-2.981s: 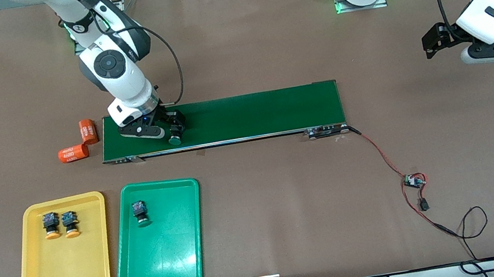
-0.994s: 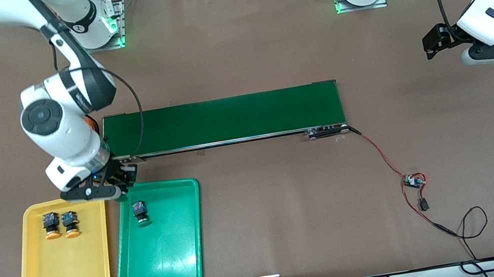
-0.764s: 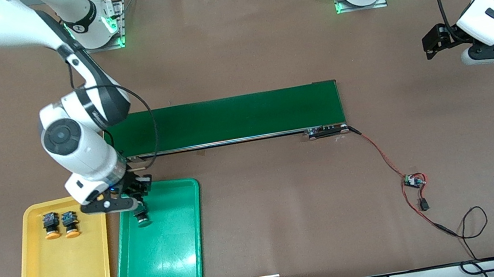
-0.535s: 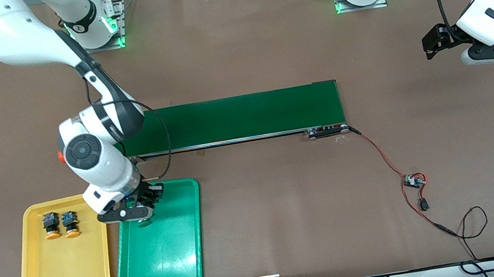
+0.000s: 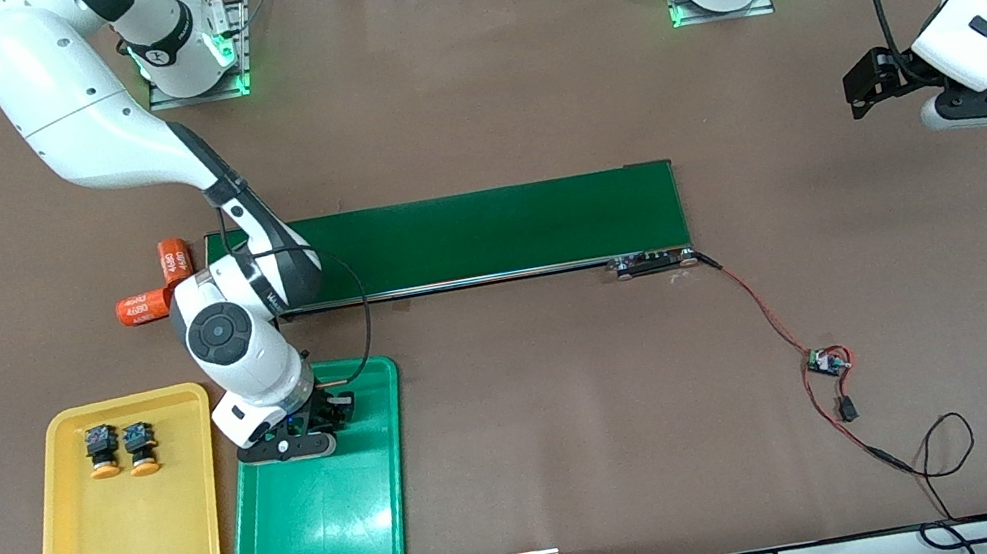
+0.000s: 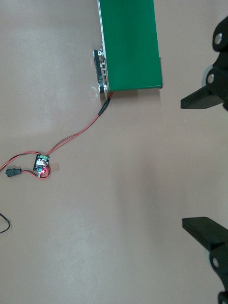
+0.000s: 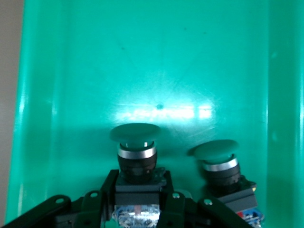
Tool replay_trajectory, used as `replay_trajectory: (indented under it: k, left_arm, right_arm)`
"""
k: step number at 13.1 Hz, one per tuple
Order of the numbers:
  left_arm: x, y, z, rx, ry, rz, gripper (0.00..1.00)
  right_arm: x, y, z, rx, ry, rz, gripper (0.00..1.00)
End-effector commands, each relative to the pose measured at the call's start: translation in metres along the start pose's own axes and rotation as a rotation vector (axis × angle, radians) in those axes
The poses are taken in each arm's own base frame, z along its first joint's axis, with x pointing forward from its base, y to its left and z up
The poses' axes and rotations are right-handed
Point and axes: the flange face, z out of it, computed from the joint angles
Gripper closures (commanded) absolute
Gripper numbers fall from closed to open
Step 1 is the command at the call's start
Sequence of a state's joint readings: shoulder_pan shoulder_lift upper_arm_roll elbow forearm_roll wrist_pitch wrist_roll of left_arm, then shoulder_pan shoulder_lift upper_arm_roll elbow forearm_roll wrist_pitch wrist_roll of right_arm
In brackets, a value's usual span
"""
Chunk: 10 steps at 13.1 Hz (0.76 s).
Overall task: Sort buttons by color to trays
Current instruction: 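Lower the green button into the green tray and open the right gripper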
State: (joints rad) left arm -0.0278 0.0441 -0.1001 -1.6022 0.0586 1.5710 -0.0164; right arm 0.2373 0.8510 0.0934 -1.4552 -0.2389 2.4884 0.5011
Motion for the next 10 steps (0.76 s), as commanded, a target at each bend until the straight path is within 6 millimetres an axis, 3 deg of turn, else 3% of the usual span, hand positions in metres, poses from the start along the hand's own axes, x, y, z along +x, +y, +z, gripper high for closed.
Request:
replay_trajectory:
  k: [1, 2, 4, 6, 10]
  left_arm:
    - [0.000, 0.000, -0.006, -0.009, -0.003, 0.009, 0.00]
    - [0.000, 0.000, -0.006, -0.009, -0.003, 0.009, 0.00]
    - [0.000, 0.000, -0.007, -0.009, -0.001, 0.009, 0.00]
    - [0.000, 0.000, -0.006, -0.009, -0.003, 0.009, 0.00]
    - [0.000, 0.000, -0.006, -0.009, -0.003, 0.009, 0.00]
  right_arm:
    - [0.007, 0.000, -0.004, -0.009, 0.018, -0.013, 0.28]
    - [0.007, 0.001, -0.003, -0.009, 0.017, -0.015, 0.10]
    - [0.012, 0.000, -0.016, -0.002, 0.031, -0.021, 0.00]
    - [0.017, 0.008, -0.046, -0.015, 0.024, -0.012, 0.00]
    - [0.027, 0.046, -0.142, -0.086, -0.042, 0.000, 0.00]
